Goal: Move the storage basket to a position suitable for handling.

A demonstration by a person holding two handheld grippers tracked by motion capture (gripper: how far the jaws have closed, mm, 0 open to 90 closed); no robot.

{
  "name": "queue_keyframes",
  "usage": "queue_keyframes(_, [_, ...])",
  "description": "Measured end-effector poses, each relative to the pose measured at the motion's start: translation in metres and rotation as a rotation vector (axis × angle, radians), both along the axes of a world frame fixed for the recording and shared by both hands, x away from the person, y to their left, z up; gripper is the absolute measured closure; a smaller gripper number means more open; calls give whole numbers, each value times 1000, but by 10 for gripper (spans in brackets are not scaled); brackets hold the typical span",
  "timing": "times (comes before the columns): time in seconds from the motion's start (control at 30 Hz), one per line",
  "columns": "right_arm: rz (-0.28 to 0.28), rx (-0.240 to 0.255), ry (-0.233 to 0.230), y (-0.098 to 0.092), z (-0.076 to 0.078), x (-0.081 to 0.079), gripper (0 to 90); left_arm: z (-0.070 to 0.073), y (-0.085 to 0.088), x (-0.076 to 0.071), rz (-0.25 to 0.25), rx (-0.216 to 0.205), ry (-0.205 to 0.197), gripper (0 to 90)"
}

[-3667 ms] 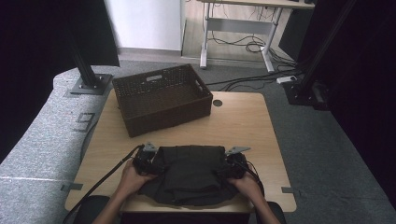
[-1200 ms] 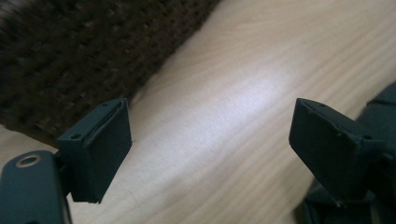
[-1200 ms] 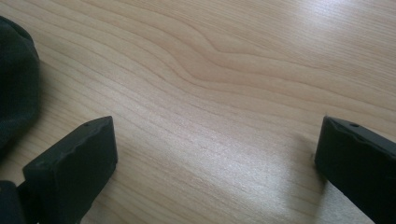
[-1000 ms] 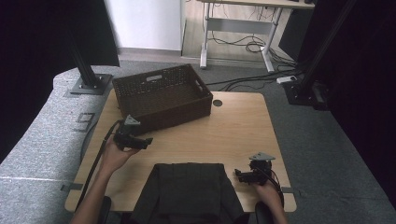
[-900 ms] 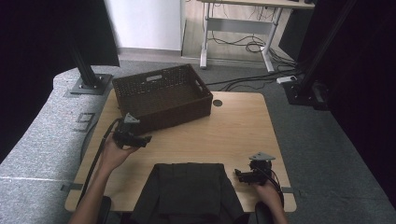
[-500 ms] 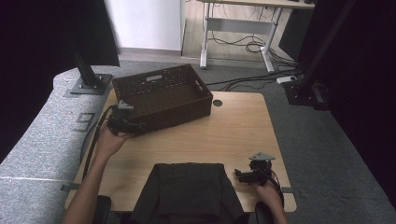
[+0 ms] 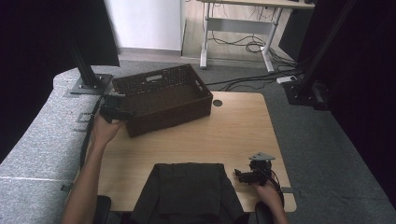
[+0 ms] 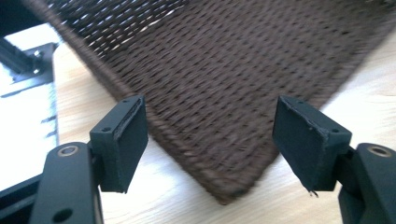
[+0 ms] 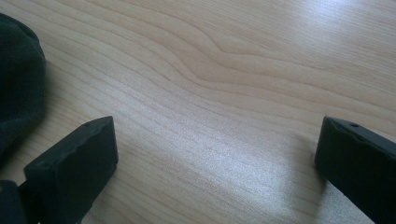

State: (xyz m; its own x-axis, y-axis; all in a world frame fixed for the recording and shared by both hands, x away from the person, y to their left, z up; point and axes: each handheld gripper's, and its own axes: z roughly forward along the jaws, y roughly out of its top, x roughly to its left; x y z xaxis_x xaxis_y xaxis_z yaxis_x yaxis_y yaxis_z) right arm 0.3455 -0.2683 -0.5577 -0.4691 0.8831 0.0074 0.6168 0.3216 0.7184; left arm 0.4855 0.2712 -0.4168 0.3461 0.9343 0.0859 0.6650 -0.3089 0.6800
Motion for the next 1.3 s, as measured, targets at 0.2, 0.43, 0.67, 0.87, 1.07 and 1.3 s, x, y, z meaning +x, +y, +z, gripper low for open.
queue_keyframes(0.2, [0,0,0,0,0,0,0,-13,9,9,55,29,21,340])
queue_keyframes(0.43, [0,0,0,0,0,0,0,-23,15,11,60,-49,42,504])
queue_keyframes(0.67, [0,0,0,0,0,0,0,-22,9,11,79,-8,55,594])
queue_keyframes(0.87, [0,0,0,0,0,0,0,-22,9,10,71,-12,64,606])
queue_keyframes(1.07, [0,0,0,0,0,0,0,-23,8,8,38,-35,66,630])
queue_keyframes(1.3, [0,0,0,0,0,0,0,-23,2,4,3,-37,62,636])
